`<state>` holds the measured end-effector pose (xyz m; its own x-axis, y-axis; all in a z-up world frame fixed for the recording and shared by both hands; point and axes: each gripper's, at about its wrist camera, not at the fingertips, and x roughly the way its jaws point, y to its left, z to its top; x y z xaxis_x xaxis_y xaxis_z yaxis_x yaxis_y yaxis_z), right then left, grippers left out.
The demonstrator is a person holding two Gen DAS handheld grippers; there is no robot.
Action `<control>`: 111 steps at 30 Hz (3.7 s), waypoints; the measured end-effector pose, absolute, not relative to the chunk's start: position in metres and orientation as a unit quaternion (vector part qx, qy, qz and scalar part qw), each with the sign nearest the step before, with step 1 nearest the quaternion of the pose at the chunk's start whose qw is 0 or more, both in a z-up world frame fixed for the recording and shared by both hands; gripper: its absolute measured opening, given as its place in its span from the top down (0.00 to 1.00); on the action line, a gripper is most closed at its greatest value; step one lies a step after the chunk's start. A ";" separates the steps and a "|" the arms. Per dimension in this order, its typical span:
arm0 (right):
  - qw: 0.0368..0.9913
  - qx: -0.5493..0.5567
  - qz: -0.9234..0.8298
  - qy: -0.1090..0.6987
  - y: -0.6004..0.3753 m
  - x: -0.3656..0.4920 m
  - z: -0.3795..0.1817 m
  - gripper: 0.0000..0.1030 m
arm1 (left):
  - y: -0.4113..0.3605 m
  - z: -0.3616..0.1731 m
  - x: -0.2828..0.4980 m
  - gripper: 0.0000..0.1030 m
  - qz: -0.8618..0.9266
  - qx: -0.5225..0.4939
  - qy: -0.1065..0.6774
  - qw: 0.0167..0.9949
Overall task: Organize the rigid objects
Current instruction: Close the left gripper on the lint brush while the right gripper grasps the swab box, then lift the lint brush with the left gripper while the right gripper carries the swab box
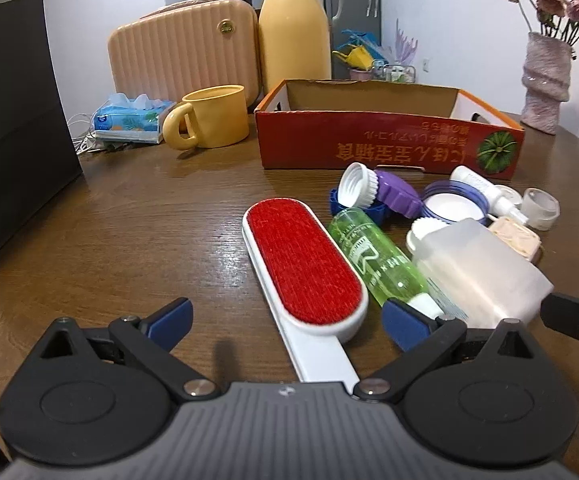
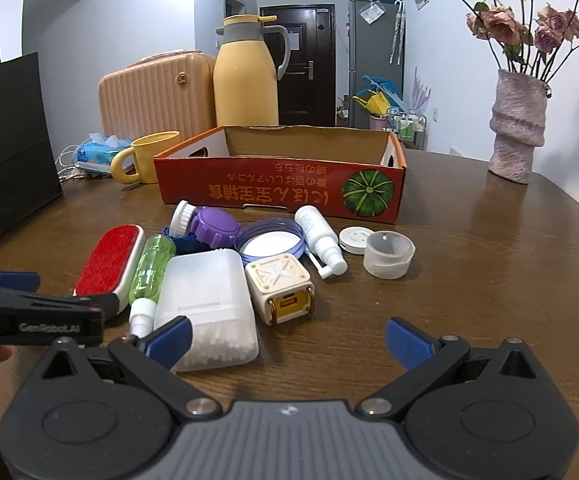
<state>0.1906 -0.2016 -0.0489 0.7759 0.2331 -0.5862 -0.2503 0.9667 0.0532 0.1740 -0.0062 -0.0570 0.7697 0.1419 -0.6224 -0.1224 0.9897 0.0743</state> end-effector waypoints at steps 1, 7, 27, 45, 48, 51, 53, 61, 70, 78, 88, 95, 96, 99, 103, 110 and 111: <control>0.942 -0.013 0.131 0.309 -0.201 0.193 -0.049 0.00 | -0.007 -0.058 0.176 0.00 0.073 0.016 0.333 0.940; 0.941 -0.008 0.141 0.308 -0.199 0.200 -0.051 0.00 | -0.008 -0.062 0.192 0.07 0.088 0.020 0.343 0.935; 0.939 -0.029 0.168 0.299 -0.168 0.203 -0.046 0.06 | 0.025 -0.053 0.174 0.44 0.078 -0.006 0.317 0.945; 0.931 -0.049 0.190 0.309 -0.145 0.214 -0.052 0.30 | 0.036 -0.036 0.142 0.44 0.060 -0.003 0.292 0.955; 0.930 -0.054 0.190 0.309 -0.143 0.214 -0.052 0.34 | 0.036 -0.034 0.139 0.44 0.057 -0.002 0.289 0.956; 0.926 -0.056 0.194 0.318 -0.141 0.214 -0.056 0.37 | 0.036 -0.033 0.135 0.44 0.056 -0.002 0.287 0.956; 0.924 -0.052 0.193 0.325 -0.141 0.216 -0.059 0.37 | 0.037 -0.032 0.133 0.44 0.056 -0.003 0.286 0.957; 0.920 -0.048 0.193 0.337 -0.139 0.221 -0.067 0.37 | 0.038 -0.026 0.124 0.44 0.052 -0.002 0.281 0.958; 0.924 -0.018 0.196 0.328 -0.146 0.217 -0.064 0.37 | 0.037 -0.019 0.118 0.44 0.051 0.000 0.276 0.960; 0.932 -0.008 0.200 0.303 -0.153 0.211 -0.046 0.37 | 0.033 -0.012 0.120 0.44 0.044 0.000 0.272 0.961; 0.947 -0.003 0.183 0.264 -0.172 0.224 -0.014 0.37 | 0.022 0.008 0.137 0.44 0.032 0.010 0.254 0.967; 0.956 0.000 0.166 0.243 -0.186 0.246 0.004 0.37 | 0.016 0.028 0.161 0.44 0.022 0.011 0.237 0.971; 0.957 0.001 0.164 0.241 -0.188 0.250 0.007 0.37 | 0.015 0.030 0.165 0.44 0.020 0.011 0.236 0.971; 0.959 0.004 0.159 0.234 -0.192 0.262 0.013 0.37 | 0.010 0.035 0.179 0.44 0.018 0.014 0.230 0.973; 0.963 0.010 0.150 0.224 -0.195 0.278 0.018 0.37 | 0.003 0.040 0.197 0.44 0.014 0.016 0.227 0.974; 0.966 0.025 0.140 0.214 -0.198 0.309 0.023 0.37 | -0.006 0.044 0.230 0.44 0.011 0.015 0.223 0.975; 0.967 0.026 0.140 0.213 -0.197 0.313 0.023 0.37 | -0.007 0.046 0.234 0.44 0.011 0.014 0.221 0.975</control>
<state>0.3126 -0.1975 0.0232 0.8706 0.2810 -0.4039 -0.2587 0.9597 0.1100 0.2344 -0.0071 0.0455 0.9019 0.0272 -0.4310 -0.0145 0.9994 0.0328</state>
